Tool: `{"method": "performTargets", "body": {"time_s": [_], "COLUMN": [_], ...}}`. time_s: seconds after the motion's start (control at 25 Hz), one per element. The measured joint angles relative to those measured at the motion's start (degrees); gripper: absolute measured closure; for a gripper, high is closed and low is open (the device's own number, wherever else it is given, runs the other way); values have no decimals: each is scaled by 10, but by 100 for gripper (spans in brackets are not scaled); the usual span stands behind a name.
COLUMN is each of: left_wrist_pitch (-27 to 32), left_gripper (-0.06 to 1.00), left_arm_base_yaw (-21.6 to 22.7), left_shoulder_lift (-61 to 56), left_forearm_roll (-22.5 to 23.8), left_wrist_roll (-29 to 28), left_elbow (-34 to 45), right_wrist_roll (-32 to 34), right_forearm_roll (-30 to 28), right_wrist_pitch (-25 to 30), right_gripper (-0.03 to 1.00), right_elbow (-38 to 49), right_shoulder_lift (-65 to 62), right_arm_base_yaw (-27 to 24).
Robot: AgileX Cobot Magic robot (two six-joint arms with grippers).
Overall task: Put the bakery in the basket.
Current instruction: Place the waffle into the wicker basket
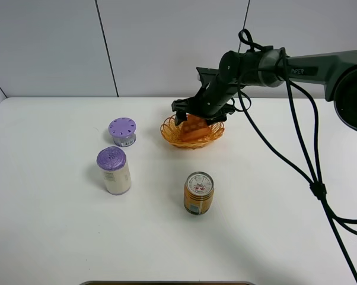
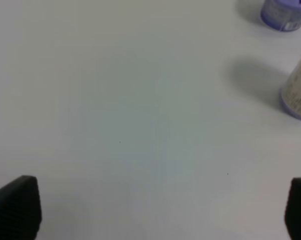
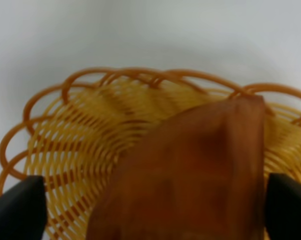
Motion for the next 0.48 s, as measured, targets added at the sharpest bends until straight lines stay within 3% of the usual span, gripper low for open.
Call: {"method": "performTargets", "body": {"time_s": [0.28,0.48], "left_wrist_pitch": [0,0], "left_gripper": [-5,-5], "left_arm_base_yaw": [0,0], "left_shoulder_lift": [0,0], "left_forearm_roll": [0,0], "left_wrist_roll": [0,0], "left_elbow": [0,0], "right_wrist_roll": [0,0], "right_forearm_roll": [0,-9], "right_wrist_pitch": [12,59], "right_gripper": [7,6], "right_elbow": [0,0], "right_shoulder_lift": [0,-16], "right_arm_base_yaw": [0,0]}}
